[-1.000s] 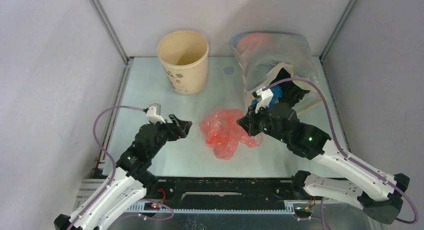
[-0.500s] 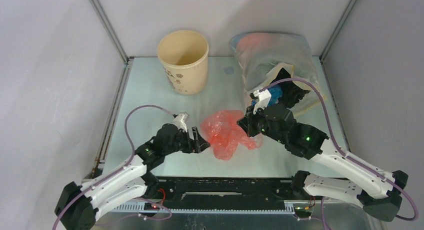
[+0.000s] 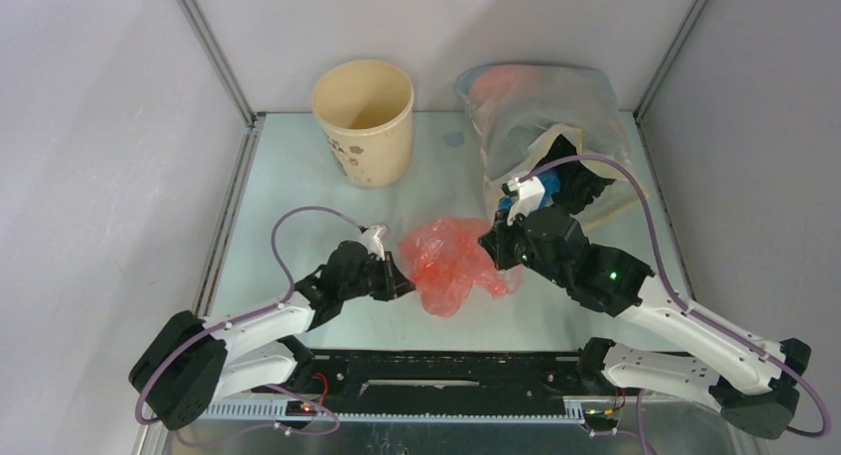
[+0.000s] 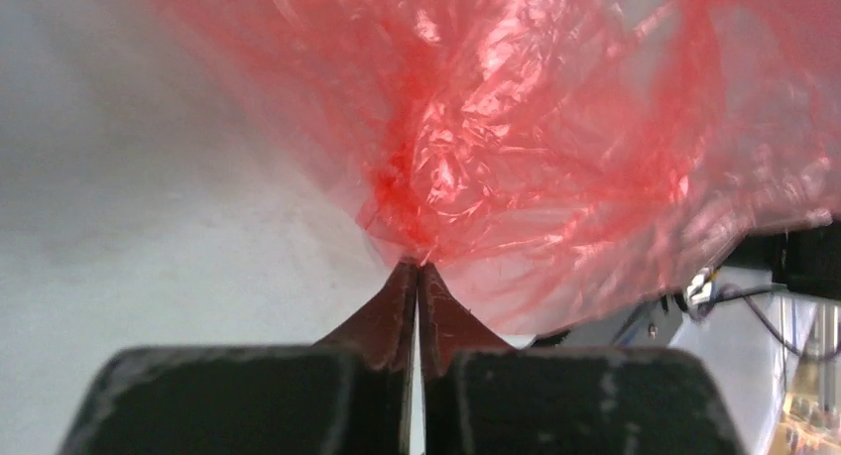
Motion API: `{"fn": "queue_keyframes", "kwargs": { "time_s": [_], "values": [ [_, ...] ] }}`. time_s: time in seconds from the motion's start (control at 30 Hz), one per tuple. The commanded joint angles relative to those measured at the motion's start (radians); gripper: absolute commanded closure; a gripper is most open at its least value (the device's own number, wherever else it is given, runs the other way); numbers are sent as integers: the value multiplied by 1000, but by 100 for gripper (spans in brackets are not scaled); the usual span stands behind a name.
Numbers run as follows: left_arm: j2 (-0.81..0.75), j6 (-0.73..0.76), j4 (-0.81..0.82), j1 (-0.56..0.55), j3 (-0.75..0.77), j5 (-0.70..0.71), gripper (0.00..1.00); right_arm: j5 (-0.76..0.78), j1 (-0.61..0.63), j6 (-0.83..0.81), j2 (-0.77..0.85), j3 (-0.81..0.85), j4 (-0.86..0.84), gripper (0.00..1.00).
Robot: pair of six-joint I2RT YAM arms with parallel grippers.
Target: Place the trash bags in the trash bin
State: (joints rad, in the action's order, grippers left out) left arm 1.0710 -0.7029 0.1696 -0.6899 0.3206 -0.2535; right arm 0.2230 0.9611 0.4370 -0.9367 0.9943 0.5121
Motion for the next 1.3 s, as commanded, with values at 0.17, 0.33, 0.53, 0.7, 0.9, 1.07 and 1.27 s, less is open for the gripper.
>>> {"fn": "queue_keyframes", "kwargs": {
  "time_s": [0.17, 0.33, 0.53, 0.7, 0.9, 1.07, 1.27],
  "values": [
    [-5, 40, 46, 176, -35, 43, 100, 200, -21, 48, 175, 47, 85, 100],
    [-45, 64, -27, 197, -6, 79, 100, 198, -33, 61, 234, 47, 99, 100],
    [-116, 107, -137, 226, 44, 148, 100, 187, -33, 69, 258, 48, 85, 100],
    [-174, 113, -210, 253, 81, 216, 100, 214, -33, 78, 294, 47, 86, 100],
    [-154, 105, -211, 284, 97, 231, 100, 402, -32, 160, 361, 47, 155, 100],
    [-78, 114, -174, 286, 120, 152, 100, 301, -32, 91, 361, 46, 99, 100],
    [-16, 105, -136, 284, 201, 69, 100, -28, -17, 6, 233, 48, -28, 100]
  ]
}}
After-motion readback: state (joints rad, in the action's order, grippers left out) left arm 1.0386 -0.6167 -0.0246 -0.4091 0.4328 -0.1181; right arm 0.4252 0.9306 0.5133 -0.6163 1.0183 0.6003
